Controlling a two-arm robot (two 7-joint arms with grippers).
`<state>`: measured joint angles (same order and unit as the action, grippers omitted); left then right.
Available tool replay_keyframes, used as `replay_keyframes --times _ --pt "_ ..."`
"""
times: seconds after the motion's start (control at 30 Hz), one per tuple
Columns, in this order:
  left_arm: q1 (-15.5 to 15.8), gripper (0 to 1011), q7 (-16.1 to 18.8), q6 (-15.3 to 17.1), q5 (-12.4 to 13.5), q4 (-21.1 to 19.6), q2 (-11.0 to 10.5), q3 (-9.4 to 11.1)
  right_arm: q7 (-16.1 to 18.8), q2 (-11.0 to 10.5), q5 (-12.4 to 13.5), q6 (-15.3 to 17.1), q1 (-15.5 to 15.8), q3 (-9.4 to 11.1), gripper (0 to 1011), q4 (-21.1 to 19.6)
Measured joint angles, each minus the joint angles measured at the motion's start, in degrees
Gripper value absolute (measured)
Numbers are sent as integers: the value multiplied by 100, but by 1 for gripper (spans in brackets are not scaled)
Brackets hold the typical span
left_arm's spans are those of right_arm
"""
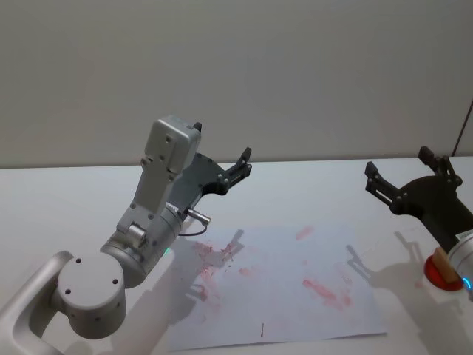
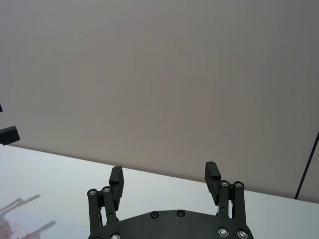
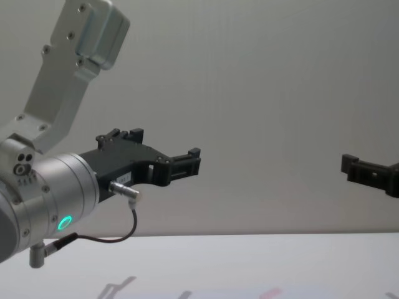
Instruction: Use the one hand to pick up the stamp and affix it onto the A4 paper.
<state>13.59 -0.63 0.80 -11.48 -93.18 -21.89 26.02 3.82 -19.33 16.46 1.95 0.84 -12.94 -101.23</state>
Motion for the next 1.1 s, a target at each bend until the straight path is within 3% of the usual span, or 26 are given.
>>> replay_keyframes --times 0.77,1.1 --pt "0 1001 0 0 0 0 0 0 -18 -25 0 8 33 13 1003 -14" --pt "0 1001 0 0 0 0 0 0 -383 -312 86 153 428 188 1003 -298"
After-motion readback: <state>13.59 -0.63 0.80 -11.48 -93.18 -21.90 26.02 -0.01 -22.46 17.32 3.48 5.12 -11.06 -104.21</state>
